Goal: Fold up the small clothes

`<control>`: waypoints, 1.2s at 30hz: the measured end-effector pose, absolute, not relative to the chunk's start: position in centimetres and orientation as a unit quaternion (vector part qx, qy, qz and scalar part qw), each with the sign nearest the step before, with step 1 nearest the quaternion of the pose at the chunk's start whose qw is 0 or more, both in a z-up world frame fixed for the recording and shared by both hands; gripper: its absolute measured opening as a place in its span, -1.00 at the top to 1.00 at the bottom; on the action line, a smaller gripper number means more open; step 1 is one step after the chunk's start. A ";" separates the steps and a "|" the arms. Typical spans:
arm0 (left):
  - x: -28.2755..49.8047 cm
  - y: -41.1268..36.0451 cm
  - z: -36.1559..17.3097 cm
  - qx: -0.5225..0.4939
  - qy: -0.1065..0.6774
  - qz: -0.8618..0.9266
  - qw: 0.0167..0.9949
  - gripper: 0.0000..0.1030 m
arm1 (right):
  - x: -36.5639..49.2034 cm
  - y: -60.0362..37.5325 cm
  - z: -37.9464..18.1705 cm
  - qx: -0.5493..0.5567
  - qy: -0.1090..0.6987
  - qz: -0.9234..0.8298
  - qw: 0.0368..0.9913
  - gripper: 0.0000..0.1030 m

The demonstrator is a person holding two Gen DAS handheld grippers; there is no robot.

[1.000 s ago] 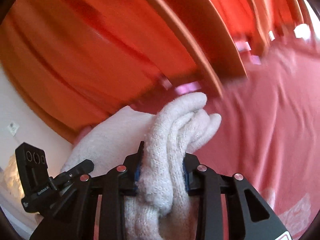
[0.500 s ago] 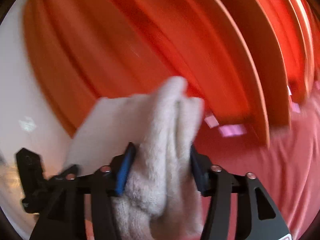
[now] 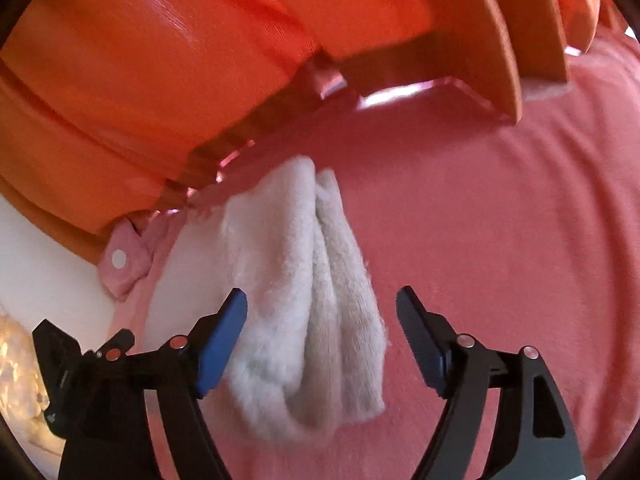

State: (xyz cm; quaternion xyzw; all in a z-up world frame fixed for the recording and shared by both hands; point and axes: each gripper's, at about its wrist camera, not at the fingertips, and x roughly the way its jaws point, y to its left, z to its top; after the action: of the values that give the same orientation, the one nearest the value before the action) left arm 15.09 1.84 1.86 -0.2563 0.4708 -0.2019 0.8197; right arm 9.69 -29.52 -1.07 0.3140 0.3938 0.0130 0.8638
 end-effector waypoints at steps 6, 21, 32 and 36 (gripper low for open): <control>16.5 0.8 -1.3 -0.244 0.515 -0.236 0.787 -0.74 | 11.7 -28.3 -4.0 0.356 0.418 0.039 0.835 -0.45; 17.6 0.6 3.8 -0.199 0.408 -0.269 0.849 -0.15 | 9.9 -27.3 1.4 0.265 0.336 0.027 0.903 0.40; 14.9 1.2 5.5 -0.102 0.393 -0.142 0.903 -0.25 | 8.9 -25.2 1.5 0.188 0.392 -0.006 0.900 0.15; 13.9 0.6 4.5 -0.080 0.417 -0.145 0.894 -0.25 | 10.7 -25.1 -0.5 0.193 0.429 -0.006 0.883 0.25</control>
State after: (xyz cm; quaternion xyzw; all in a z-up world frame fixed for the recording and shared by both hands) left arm 13.90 0.60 4.52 -0.0801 0.4168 -0.1453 0.8937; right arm 10.75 -25.10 -0.46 0.1926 0.4286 -0.0061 0.8827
